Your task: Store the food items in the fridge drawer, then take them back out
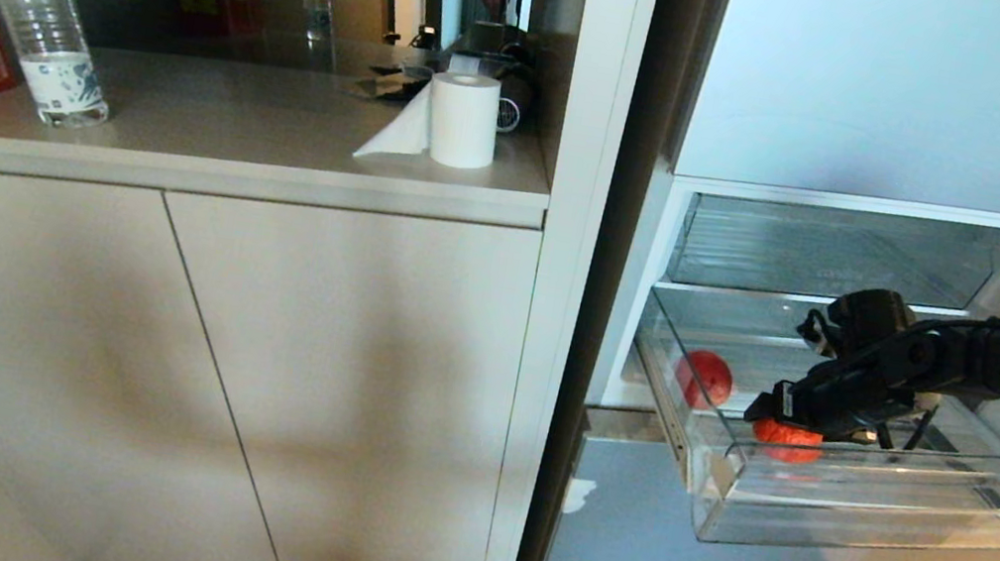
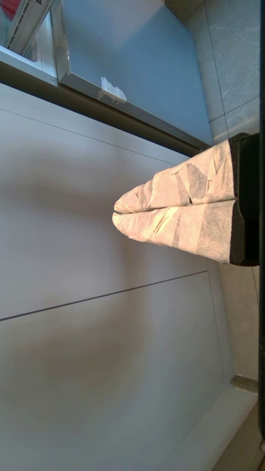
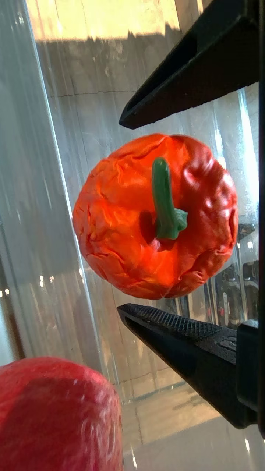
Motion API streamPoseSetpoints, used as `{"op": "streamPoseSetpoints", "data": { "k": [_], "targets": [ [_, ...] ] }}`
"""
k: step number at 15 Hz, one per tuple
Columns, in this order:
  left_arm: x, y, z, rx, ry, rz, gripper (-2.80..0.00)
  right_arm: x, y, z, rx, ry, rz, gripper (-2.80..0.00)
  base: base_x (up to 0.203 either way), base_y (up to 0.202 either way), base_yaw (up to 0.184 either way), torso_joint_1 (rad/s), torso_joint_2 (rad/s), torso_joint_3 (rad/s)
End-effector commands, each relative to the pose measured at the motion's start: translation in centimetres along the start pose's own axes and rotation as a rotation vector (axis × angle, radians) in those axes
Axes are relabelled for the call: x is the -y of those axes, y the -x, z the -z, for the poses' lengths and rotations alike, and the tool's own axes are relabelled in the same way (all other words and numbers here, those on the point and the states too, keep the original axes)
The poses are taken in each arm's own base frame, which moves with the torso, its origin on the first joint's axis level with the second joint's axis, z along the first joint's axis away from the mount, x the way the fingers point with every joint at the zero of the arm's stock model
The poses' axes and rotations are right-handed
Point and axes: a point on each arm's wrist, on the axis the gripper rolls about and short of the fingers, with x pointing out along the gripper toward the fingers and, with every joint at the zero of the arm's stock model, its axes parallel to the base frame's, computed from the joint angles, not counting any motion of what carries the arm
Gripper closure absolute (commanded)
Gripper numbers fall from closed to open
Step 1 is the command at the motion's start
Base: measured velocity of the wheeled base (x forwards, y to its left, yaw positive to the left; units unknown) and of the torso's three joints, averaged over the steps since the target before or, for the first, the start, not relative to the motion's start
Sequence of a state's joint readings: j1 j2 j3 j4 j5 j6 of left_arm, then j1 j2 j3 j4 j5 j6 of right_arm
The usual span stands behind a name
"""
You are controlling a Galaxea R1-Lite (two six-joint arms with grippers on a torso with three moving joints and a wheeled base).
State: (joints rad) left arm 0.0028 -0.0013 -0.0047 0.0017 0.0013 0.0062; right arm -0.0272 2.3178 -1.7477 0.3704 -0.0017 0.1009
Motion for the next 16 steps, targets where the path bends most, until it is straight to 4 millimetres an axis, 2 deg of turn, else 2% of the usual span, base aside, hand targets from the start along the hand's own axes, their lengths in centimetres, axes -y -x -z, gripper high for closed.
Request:
{"op": "streamPoseSetpoints", "data": {
  "k": [1,5,7,9,12,16],
  "targets": [
    [0.0,0.0,0.0,0.0,0.0,-0.001,0.0,0.0,-0.7,0.3,-0.02,0.0,0.001,0.0,0.0,0.0,0.0,0.0,0.0,0.0],
    [0.0,0.0,0.0,0.0,0.0,-0.001,0.0,0.0,-1.2,0.2,-0.015,-0.002,0.0,0.0,0.0,0.0,0.0,0.0,0.0,0.0],
    [0.0,0.0,0.0,0.0,0.0,-0.001,0.0,-0.1,-0.3,-0.2,0.003,-0.003,-0.004,0.0,0.0,0.0,0.0,0.0,0.0,0.0],
    [0.0,0.0,0.0,0.0,0.0,-0.001,0.0,-0.3,2.7,-1.0,0.057,-0.004,-0.013,0.0,0.0,0.0,0.0,0.0,0.0,0.0],
    [0.0,0.0,0.0,0.0,0.0,-0.001,0.0,-0.9,9.7,-1.6,0.173,0.008,-0.039,0.0,0.0,0.0,0.0,0.0,0.0,0.0],
    [0.0,0.0,0.0,0.0,0.0,-0.001,0.0,-1.7,19.1,-0.1,0.315,0.029,-0.078,0.0,0.0,0.0,0.0,0.0,0.0,0.0]
  ]
}}
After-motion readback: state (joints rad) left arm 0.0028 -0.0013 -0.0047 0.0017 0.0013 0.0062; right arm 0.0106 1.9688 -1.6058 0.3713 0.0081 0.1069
